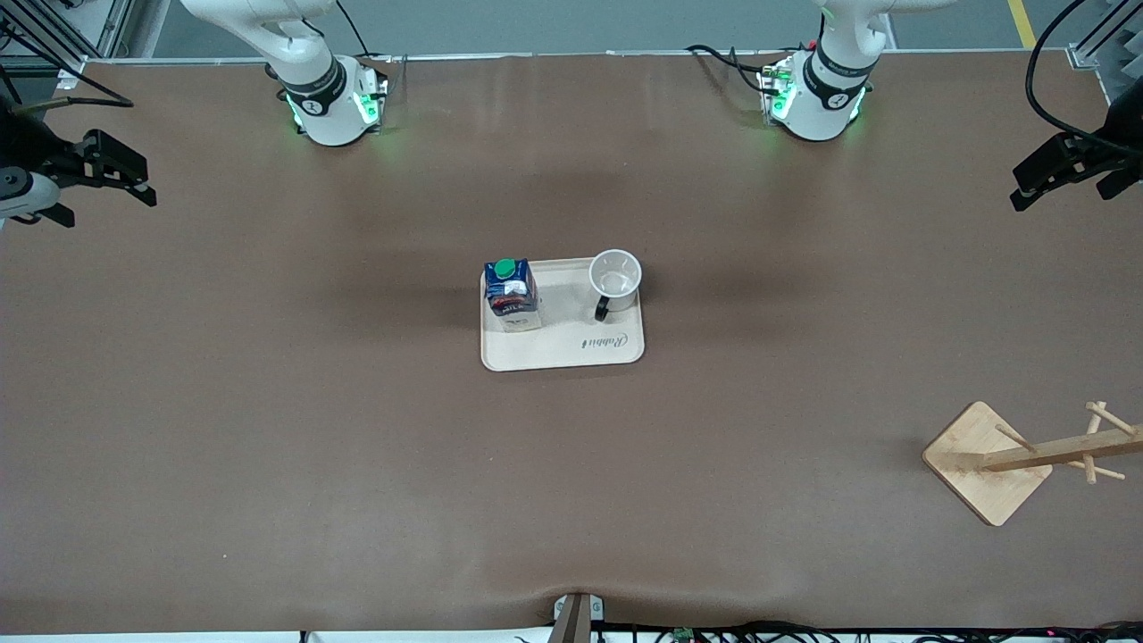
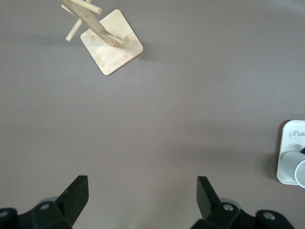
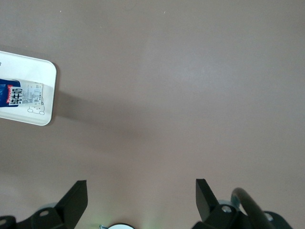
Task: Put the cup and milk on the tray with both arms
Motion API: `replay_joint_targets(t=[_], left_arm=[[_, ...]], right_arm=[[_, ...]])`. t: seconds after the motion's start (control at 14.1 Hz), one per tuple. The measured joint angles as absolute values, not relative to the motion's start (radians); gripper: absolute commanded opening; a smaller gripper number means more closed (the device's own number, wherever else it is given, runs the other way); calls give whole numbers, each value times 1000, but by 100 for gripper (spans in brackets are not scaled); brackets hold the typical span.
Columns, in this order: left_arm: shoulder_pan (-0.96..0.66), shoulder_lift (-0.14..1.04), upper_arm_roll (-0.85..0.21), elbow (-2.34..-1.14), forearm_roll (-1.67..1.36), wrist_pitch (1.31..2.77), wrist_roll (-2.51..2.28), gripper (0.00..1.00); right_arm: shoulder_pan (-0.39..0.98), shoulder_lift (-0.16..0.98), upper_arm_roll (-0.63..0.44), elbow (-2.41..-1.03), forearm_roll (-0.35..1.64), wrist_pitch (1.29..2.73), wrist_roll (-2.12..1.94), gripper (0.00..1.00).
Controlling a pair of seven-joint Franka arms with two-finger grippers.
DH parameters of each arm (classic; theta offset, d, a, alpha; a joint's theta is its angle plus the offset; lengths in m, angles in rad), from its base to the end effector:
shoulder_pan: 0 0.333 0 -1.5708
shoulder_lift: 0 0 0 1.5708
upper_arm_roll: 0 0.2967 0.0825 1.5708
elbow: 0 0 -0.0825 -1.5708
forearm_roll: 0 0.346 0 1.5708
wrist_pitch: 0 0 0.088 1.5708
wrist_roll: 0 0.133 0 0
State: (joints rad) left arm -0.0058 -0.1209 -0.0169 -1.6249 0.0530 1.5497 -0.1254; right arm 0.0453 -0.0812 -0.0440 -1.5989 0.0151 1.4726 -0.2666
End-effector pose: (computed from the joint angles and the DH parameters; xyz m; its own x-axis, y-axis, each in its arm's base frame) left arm 0.4798 -0.0043 0.6142 0.9933 0.1035 0.0522 0.1061 -0.9932 -0.0488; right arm 0.4812 0.0019 0.5993 0.9631 0.2664 -0.0386 0.2653 -0.9637 -0.0299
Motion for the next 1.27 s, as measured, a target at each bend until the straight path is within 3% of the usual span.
replay_joint_targets(t=[1.27], left_arm=[[-6, -121, -17, -1602, 53, 1550, -125, 100]], right_arm=[[18, -83, -53, -1565, 14, 1419, -60, 100]])
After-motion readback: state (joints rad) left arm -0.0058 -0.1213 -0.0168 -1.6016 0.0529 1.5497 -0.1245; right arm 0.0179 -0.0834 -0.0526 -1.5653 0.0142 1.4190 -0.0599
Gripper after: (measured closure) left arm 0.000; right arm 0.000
